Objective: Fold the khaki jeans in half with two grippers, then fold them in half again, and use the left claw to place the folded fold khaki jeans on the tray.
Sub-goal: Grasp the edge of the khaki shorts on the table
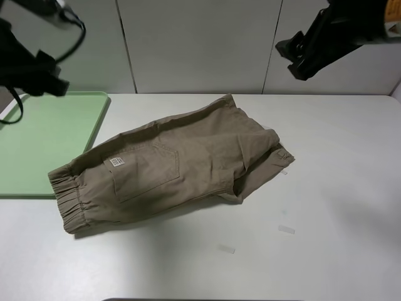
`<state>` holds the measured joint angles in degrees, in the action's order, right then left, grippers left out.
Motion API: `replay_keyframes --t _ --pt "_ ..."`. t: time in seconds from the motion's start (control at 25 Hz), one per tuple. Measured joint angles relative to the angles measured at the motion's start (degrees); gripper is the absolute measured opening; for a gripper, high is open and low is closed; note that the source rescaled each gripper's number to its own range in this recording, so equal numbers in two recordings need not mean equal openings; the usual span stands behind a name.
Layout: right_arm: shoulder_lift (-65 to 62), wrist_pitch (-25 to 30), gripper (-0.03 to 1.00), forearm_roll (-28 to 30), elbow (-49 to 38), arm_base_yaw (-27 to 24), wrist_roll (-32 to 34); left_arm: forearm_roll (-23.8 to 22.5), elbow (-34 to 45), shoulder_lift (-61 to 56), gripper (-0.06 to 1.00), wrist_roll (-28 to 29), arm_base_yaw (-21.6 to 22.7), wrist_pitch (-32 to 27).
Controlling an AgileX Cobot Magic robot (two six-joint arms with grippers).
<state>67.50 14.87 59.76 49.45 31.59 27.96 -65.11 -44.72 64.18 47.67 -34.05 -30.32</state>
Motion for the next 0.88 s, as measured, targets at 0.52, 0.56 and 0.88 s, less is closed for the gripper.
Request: replay_keyframes --t 0.52,0.56,0.88 --pt "-9.3 6.8 0.94 -2.7 0.0 0.0 0.2 10.7 -5.2 -28.1 0.92 -9.3 0.0 -1.6" --pt "-9.3 6.9 0.94 -2.7 0.0 0.0 0.2 13.7 -5.2 -30.6 0.93 -12.5 0.0 -2.5" --pt "-9.3 7.9 0.94 -2.7 0.0 0.0 0.2 42.3 -5.5 -43.8 0.93 -40.5 0.0 -14.4"
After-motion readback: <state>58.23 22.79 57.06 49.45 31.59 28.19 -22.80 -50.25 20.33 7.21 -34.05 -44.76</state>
